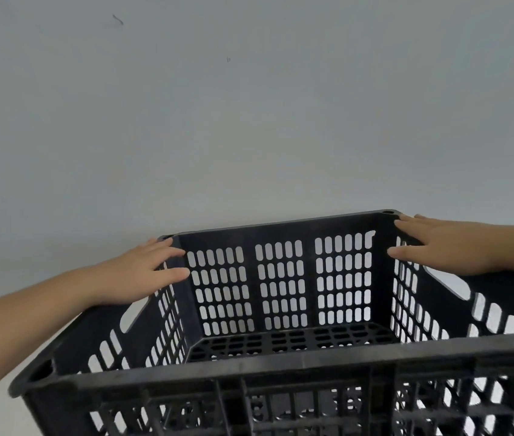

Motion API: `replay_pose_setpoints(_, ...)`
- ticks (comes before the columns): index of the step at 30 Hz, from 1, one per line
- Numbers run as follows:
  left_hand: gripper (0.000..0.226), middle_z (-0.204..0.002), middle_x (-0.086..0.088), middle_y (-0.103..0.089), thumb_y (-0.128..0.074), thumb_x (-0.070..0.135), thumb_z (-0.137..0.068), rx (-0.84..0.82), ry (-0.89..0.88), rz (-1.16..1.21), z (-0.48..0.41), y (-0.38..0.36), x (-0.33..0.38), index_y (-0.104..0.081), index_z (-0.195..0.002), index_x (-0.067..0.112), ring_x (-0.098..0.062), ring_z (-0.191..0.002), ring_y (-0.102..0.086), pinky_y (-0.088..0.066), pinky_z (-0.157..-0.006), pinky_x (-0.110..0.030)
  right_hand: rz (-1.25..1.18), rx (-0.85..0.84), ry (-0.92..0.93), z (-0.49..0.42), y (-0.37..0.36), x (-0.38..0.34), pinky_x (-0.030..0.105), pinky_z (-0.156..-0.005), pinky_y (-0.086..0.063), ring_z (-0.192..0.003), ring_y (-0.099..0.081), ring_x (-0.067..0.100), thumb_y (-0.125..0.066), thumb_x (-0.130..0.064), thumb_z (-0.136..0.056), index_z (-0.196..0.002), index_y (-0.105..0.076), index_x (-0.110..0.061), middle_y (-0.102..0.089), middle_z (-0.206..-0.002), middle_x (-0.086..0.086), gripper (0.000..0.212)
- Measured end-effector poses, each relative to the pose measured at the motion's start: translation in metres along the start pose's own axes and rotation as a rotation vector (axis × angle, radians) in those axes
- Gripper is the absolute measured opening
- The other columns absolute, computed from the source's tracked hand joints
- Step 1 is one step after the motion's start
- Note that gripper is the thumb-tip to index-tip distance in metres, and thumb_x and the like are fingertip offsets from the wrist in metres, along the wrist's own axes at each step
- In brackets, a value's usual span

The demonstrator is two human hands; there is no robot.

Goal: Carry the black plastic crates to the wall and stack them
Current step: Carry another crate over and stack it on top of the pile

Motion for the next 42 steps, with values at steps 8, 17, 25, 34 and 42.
replay_pose_setpoints(8, 0.074, -0.171, 0.010, -0.012, -0.032, 0.064, -0.102, -0.096, -0.002, -0.078, -0.011, 0.028, 0.038, -0.014, -0.164, 0.029, -0.011, -0.155, -0.014, -0.010, -0.120, -0.028, 0.103, 0.087, 0.098, -0.015, 0.030, -0.045, 0.037, -0.120, -0.004, -0.152, 0.001, 0.014, -0.022, -0.065, -0.099, -0.160, -0.006, -0.019, 0.002, -0.167, -0.003, 0.078)
replay_pose_setpoints(17, 0.061, -0.171, 0.006, -0.015, -0.032, 0.045, -0.109, -0.006, -0.099, -0.134, -0.071, 0.037, 0.128, -0.014, -0.164, 0.028, -0.019, -0.156, -0.016, -0.013, -0.123, -0.037, 0.113, 0.074, 0.227, -0.066, 0.040, -0.135, 0.042, -0.119, -0.013, -0.151, -0.012, 0.021, -0.027, -0.057, -0.102, -0.160, -0.010, -0.019, -0.011, -0.166, 0.000, 0.071)
replay_pose_setpoints(25, 0.044, -0.151, -0.006, -0.047, -0.042, 0.031, -0.108, -0.090, -0.074, -0.080, -0.099, 0.001, 0.148, -0.039, -0.150, 0.017, -0.027, -0.128, -0.051, -0.041, -0.097, -0.035, 0.128, 0.062, 0.128, -0.090, 0.015, -0.143, 0.041, -0.108, -0.033, -0.137, -0.037, 0.031, -0.035, -0.035, -0.104, -0.153, -0.024, -0.010, -0.033, -0.156, 0.008, 0.056)
replay_pose_setpoints(34, 0.077, -0.172, -0.002, 0.013, -0.038, 0.016, -0.104, -0.187, 0.004, -0.135, -0.107, -0.006, 0.132, 0.013, -0.162, 0.014, -0.020, -0.157, 0.008, -0.001, -0.124, -0.036, 0.061, 0.073, 0.124, -0.086, 0.017, -0.145, 0.035, -0.078, -0.043, -0.110, -0.059, 0.032, -0.053, -0.025, -0.096, -0.131, -0.055, -0.008, -0.061, -0.123, 0.014, 0.039)
replay_pose_setpoints(42, 0.060, -0.154, -0.016, -0.042, -0.046, 0.013, -0.101, -0.192, 0.042, -0.097, -0.105, 0.006, 0.145, -0.024, -0.156, 0.006, -0.035, -0.127, -0.049, -0.041, -0.096, -0.041, 0.216, -0.046, 0.069, -0.086, 0.023, -0.147, 0.028, -0.073, -0.047, -0.115, -0.058, 0.028, -0.036, -0.006, -0.094, -0.143, -0.044, 0.002, -0.053, -0.134, 0.011, 0.050)
Point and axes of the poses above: each hand's wrist, its own z-axis away from the middle knuckle, its own y-axis out of the back of the hand, x = y × z, the point moved 1 cm from there along -z, towards the middle knuckle
